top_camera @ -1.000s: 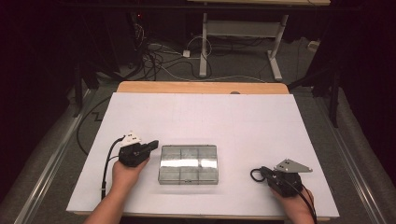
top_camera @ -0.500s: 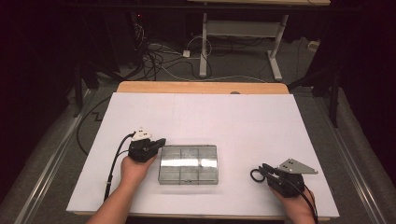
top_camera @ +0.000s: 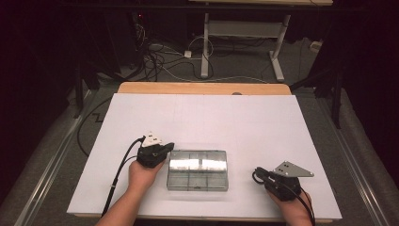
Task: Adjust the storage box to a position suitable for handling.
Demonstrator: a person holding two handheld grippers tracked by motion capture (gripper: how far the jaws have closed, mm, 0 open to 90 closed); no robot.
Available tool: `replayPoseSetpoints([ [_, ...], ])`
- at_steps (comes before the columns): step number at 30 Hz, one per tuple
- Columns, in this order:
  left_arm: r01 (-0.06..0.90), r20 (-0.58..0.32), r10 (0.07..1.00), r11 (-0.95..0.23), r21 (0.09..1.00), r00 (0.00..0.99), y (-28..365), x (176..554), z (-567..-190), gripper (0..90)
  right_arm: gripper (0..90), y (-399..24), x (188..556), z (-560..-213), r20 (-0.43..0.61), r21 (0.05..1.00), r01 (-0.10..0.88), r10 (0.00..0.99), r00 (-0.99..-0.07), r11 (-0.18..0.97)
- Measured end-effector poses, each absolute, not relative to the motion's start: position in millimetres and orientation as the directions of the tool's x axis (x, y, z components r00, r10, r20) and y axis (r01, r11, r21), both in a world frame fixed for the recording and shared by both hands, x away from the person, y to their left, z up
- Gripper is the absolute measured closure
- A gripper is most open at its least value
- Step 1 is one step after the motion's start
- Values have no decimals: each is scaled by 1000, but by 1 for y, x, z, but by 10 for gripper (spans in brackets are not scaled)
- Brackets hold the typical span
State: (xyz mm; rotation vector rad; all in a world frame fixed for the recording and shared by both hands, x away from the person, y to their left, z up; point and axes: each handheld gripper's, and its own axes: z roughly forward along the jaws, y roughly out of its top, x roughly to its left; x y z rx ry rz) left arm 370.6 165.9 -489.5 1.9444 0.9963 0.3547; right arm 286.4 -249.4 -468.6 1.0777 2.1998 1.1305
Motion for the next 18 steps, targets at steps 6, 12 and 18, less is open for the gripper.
replayPoseSetpoints([
  [6, 508, -149, 752, -272, 818, 642, 167, 371, -490, 878, 900, -240, 285, -470, -22, 826, 427, 777, -629, 369],
  [12, 484, -131, 748, -275, 831, 650, 183, 355, -486, 877, 900, -227, 282, -469, -16, 837, 400, 747, -665, 374],
  [18, 478, -133, 720, -299, 826, 681, 199, 322, -487, 877, 900, -214, 282, -469, -13, 843, 382, 724, -690, 379],
])
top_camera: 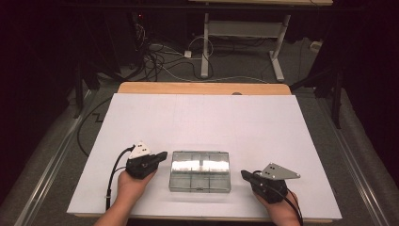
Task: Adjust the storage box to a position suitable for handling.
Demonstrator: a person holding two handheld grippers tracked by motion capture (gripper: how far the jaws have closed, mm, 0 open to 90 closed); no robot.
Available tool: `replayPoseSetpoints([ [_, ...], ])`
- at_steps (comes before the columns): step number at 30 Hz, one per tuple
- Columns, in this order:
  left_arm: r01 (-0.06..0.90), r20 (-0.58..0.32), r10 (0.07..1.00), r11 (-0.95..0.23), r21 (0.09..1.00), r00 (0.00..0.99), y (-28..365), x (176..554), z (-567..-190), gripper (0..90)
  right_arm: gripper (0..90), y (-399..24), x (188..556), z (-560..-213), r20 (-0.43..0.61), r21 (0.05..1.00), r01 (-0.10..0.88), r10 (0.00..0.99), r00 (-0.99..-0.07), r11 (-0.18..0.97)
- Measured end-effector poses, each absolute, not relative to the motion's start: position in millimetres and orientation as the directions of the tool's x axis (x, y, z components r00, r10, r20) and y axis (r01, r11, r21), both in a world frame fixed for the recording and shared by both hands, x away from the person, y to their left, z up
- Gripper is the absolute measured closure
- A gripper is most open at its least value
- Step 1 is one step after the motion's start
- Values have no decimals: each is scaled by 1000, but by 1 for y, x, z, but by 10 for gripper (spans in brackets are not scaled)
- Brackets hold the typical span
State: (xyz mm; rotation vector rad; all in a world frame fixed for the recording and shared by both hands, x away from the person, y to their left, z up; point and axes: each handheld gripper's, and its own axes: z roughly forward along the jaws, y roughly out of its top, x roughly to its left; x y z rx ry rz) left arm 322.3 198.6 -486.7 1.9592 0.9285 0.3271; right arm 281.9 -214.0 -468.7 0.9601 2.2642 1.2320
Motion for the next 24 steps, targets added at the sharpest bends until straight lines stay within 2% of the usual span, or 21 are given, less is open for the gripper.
replayPoseSetpoints([
  [7, 481, -177, 684, -282, 830, 708, 207, 288, -494, 877, 900, -202, 278, -463, -18, 853, 354, 699, -715, 384],
  [9, 466, -154, 677, -307, 830, 720, 203, 284, -493, 877, 900, -198, 277, -459, -23, 858, 339, 689, -725, 385],
  [24, 468, -143, 649, -362, 806, 747, 186, 282, -498, 878, 900, -166, 273, -451, -12, 873, 290, 612, -791, 392],
])
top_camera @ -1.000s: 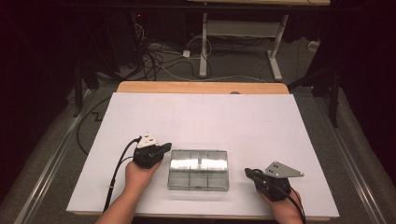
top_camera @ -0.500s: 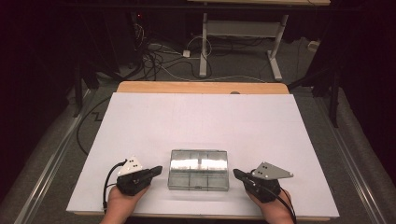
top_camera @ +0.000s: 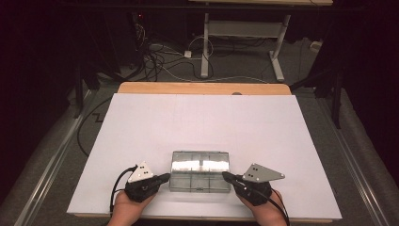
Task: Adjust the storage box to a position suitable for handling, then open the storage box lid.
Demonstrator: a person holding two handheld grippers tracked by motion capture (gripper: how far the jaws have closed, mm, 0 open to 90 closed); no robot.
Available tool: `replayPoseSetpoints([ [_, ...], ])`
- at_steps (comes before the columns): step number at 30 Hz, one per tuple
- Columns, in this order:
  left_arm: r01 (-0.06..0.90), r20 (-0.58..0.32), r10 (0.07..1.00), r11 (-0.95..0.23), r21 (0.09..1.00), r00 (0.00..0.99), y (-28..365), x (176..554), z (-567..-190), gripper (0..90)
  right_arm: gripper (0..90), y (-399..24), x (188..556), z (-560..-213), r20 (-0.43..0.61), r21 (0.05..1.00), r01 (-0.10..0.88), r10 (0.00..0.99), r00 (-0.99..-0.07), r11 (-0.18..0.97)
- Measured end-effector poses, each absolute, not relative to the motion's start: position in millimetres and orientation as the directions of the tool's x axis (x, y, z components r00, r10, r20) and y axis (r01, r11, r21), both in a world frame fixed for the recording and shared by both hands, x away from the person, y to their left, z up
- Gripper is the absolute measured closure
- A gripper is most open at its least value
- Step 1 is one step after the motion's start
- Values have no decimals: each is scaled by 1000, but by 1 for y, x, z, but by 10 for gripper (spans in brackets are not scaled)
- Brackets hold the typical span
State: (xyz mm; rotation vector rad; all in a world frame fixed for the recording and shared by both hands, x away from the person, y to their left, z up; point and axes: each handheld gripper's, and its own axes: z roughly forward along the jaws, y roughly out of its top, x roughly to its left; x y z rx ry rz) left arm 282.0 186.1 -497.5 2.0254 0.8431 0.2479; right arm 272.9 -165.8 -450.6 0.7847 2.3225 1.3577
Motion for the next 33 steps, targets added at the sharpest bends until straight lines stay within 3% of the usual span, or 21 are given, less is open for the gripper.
replayPoseSetpoints([
  [33, 442, -152, 672, -284, 851, 725, 192, 282, -495, 878, 900, -104, 250, -461, 14, 860, 229, 428, -904, 457],
])
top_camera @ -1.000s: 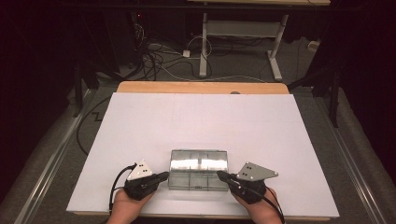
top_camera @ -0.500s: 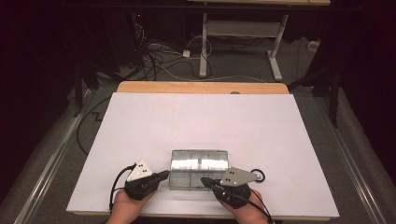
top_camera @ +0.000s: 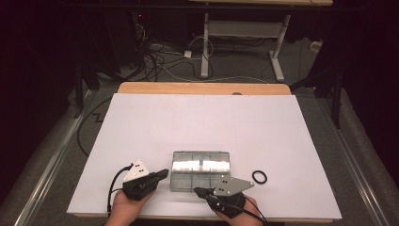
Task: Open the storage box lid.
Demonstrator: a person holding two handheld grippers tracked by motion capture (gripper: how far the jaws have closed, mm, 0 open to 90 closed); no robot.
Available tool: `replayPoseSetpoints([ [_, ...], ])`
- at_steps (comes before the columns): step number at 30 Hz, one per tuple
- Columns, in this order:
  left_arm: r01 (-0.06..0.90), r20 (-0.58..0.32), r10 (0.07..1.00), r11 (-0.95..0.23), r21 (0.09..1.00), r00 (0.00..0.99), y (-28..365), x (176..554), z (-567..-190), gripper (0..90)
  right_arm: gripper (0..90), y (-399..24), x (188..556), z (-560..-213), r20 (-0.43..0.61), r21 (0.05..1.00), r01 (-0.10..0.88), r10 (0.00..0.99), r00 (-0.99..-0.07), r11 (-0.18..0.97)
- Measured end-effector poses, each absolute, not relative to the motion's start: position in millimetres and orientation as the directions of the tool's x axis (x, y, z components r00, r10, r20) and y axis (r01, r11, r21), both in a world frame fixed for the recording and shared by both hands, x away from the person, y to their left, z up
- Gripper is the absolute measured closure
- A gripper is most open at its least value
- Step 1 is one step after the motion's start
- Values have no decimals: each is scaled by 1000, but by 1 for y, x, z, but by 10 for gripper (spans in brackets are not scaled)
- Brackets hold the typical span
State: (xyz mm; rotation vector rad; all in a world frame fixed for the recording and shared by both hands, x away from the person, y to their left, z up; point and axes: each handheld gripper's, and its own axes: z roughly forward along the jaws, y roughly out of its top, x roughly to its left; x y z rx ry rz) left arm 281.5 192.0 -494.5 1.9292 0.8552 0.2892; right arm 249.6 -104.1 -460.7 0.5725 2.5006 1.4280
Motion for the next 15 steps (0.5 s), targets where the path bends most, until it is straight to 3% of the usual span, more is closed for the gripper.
replayPoseSetpoints([
  [15, 444, -158, 664, -286, 849, 731, 189, 284, -495, 878, 900, -97, 242, -476, 33, 835, 241, 393, -919, 494],
])
